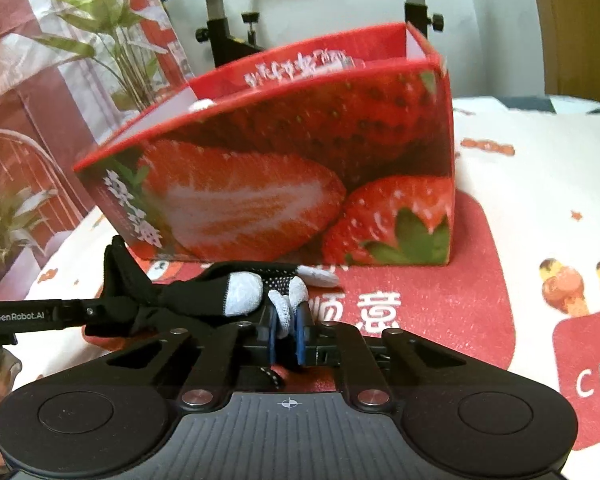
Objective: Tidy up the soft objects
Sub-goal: 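Lift the glove with both tools and carry it into the red box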
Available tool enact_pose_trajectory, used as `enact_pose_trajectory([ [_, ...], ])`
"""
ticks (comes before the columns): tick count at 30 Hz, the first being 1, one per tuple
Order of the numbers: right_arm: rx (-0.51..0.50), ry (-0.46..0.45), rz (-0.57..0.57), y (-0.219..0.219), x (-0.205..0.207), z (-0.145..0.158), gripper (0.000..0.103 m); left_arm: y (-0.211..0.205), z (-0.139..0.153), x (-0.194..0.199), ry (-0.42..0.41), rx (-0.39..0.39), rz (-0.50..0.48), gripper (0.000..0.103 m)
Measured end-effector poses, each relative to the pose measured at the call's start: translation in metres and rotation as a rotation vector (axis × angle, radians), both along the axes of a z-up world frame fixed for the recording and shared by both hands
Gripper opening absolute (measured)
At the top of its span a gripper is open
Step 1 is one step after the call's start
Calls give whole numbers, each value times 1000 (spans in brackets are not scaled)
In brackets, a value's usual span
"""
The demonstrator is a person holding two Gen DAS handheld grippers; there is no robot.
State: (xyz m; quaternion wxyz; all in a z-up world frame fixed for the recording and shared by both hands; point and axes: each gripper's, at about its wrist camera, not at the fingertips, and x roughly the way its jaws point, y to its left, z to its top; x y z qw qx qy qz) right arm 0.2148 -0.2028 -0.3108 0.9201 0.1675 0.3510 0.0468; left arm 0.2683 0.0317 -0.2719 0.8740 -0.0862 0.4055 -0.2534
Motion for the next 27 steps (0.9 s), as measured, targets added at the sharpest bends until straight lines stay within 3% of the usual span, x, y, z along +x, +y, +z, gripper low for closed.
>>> enact_pose_trajectory([
  [7,-14,-103,44,-1,-17,31,9,3,26,-8,-53,-59,-9,16],
  [15,-15,-244,57,-13,-24,78,8,2,72,-12,-180,-125,-15,16],
  [27,-62,-405,29,-33,9,147,8,-25,125,19,-329,-139,-47,16],
])
